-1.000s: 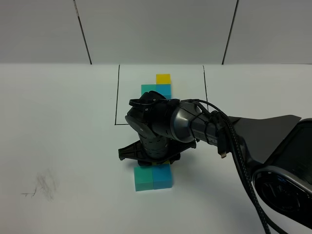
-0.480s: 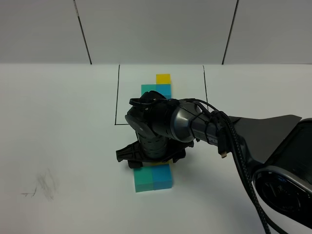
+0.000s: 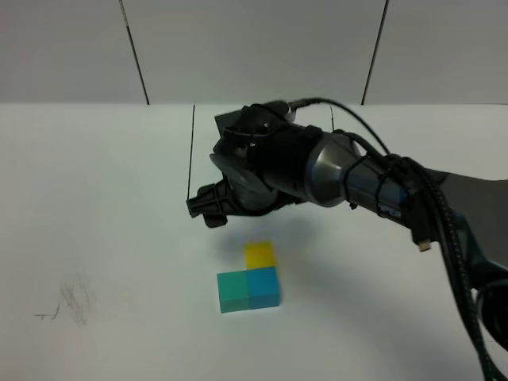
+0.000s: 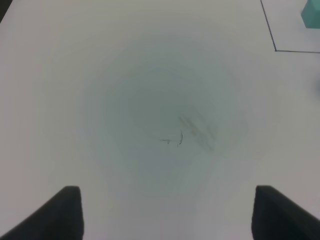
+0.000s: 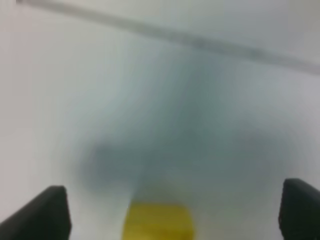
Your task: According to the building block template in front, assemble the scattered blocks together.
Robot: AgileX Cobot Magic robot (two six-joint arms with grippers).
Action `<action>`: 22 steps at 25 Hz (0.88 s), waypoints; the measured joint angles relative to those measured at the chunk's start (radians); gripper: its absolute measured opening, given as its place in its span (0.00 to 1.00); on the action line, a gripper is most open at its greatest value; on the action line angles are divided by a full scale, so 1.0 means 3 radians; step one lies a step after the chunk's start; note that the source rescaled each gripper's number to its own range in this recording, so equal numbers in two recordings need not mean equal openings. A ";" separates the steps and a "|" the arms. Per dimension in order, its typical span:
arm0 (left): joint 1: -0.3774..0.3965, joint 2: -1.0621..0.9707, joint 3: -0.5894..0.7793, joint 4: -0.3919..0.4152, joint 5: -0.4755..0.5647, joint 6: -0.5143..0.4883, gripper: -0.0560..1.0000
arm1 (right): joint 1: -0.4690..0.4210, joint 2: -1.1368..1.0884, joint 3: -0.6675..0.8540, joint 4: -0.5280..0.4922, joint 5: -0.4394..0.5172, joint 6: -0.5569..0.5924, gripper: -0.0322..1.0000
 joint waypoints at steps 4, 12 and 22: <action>0.0000 0.0000 0.0000 0.0000 0.0000 0.0000 0.54 | -0.0011 -0.0259 0.0000 -0.0742 0.0164 -0.0007 0.80; 0.0000 0.0000 0.0000 0.0000 0.0000 0.0000 0.54 | -0.0523 -0.0803 0.0000 -0.1201 0.0676 -0.0428 0.82; 0.0000 0.0000 0.0000 0.0000 0.0000 0.0000 0.54 | -0.1770 -0.1798 0.0000 -0.0836 0.0980 -0.2104 0.82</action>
